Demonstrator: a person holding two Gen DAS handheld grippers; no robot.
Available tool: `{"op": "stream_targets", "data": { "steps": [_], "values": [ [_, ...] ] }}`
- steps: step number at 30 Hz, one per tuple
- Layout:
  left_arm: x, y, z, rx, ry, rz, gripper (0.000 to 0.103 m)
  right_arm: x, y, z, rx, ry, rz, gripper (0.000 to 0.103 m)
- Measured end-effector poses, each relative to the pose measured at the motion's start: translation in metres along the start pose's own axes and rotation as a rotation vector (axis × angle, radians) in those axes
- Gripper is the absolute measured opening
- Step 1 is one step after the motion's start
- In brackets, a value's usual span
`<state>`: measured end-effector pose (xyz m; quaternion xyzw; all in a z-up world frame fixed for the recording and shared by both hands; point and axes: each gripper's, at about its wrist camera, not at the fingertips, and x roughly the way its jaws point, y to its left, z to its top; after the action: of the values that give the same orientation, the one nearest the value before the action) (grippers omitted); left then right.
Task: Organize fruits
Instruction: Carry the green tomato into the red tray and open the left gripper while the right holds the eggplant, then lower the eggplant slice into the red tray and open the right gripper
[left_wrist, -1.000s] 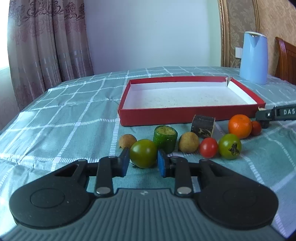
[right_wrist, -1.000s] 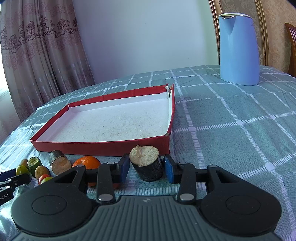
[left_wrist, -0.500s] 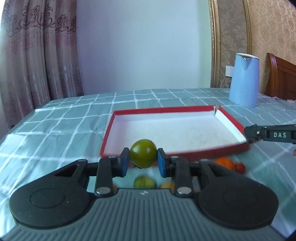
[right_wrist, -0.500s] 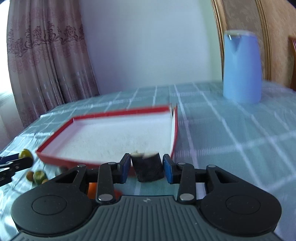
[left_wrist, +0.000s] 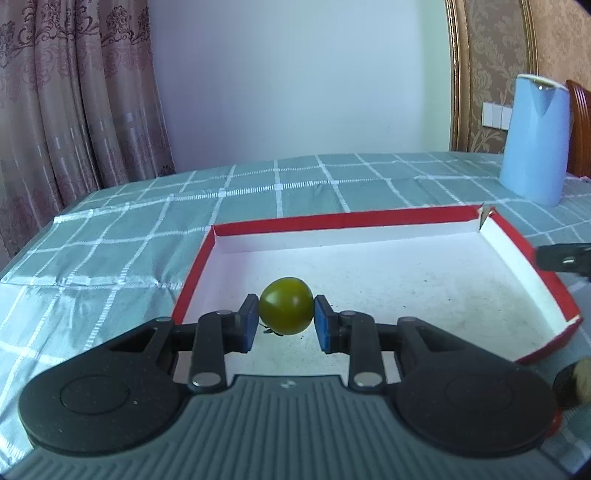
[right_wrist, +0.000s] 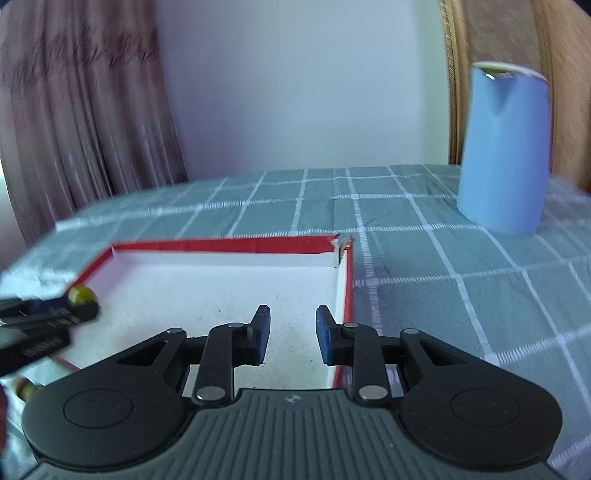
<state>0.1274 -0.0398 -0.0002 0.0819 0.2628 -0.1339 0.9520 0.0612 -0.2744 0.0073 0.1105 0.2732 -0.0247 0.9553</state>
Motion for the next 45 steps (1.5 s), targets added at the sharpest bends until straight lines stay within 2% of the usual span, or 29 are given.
{"op": "stream_targets", "data": {
  "steps": [3, 4, 6, 7, 8, 11, 14, 16, 18, 20, 23, 25, 26, 28, 29, 30, 33, 34, 35, 41, 45],
  "values": [
    [0.009, 0.000, 0.002, 0.001, 0.022, -0.002, 0.028, -0.018, -0.007, -0.007, -0.015, 0.029, 0.062, 0.027],
    [0.011, 0.001, 0.001, 0.001, 0.029, 0.003, 0.028, -0.024, -0.010, -0.011, -0.016, 0.037, 0.078, 0.031],
    [0.017, 0.004, 0.001, -0.008, 0.052, 0.005, 0.028, -0.034, -0.018, -0.022, -0.008, 0.052, 0.084, 0.053],
    [0.020, 0.005, 0.001, -0.015, 0.062, 0.009, 0.028, -0.038, -0.022, -0.028, 0.003, 0.059, 0.083, 0.077],
    [0.023, 0.006, 0.001, -0.018, 0.071, 0.016, 0.028, -0.040, -0.024, -0.034, 0.006, 0.067, 0.079, 0.082],
    [0.023, 0.007, 0.000, -0.014, 0.070, 0.014, 0.029, -0.045, -0.025, -0.046, -0.005, 0.091, 0.068, 0.082],
    [0.021, 0.007, -0.002, -0.011, 0.062, 0.016, 0.030, -0.043, -0.024, -0.055, 0.011, 0.107, 0.102, 0.082],
    [0.018, 0.008, -0.004, -0.019, 0.053, 0.025, 0.037, -0.043, -0.022, -0.056, 0.012, 0.105, 0.108, 0.082],
    [0.013, 0.010, -0.005, -0.025, 0.029, 0.040, 0.055, -0.044, -0.018, -0.057, -0.005, 0.100, 0.106, 0.082],
    [0.004, 0.015, -0.007, -0.040, -0.006, 0.044, 0.067, -0.047, -0.013, -0.058, -0.019, 0.094, 0.137, 0.082],
    [-0.016, 0.020, -0.011, -0.055, -0.080, 0.079, 0.076, -0.047, -0.003, -0.061, -0.050, 0.086, 0.121, 0.082],
    [-0.028, 0.025, -0.016, -0.063, -0.125, 0.102, 0.077, -0.041, 0.001, -0.063, -0.063, 0.098, 0.108, 0.082],
    [-0.035, 0.027, -0.019, -0.067, -0.143, 0.113, 0.077, -0.037, 0.001, -0.065, -0.064, 0.106, 0.109, 0.076],
    [-0.047, 0.034, -0.027, -0.084, -0.169, 0.132, 0.078, -0.036, 0.000, -0.066, -0.049, 0.095, 0.109, 0.071],
    [-0.051, 0.038, -0.032, -0.095, -0.177, 0.134, 0.083, -0.037, 0.000, -0.066, -0.051, 0.091, 0.111, 0.060],
    [-0.053, 0.043, -0.036, -0.110, -0.172, 0.139, 0.085, -0.037, 0.000, -0.065, -0.052, 0.090, 0.113, 0.054],
    [-0.058, 0.058, -0.042, -0.176, -0.152, 0.139, 0.085, -0.035, -0.002, -0.065, -0.035, 0.092, 0.130, 0.049],
    [-0.060, 0.063, -0.044, -0.202, -0.149, 0.134, 0.086, -0.036, -0.003, -0.066, -0.028, 0.091, 0.145, 0.041],
    [-0.062, 0.067, -0.046, -0.221, -0.147, 0.134, 0.087, -0.036, -0.003, -0.066, -0.014, 0.091, 0.155, 0.038],
    [-0.070, 0.073, -0.056, -0.227, -0.146, 0.193, 0.090, -0.044, 0.003, -0.067, -0.024, 0.067, 0.139, 0.038],
    [-0.074, 0.079, -0.062, -0.237, -0.138, 0.194, 0.095, -0.058, 0.011, -0.048, -0.059, -0.018, 0.128, 0.038]
  ]
}}
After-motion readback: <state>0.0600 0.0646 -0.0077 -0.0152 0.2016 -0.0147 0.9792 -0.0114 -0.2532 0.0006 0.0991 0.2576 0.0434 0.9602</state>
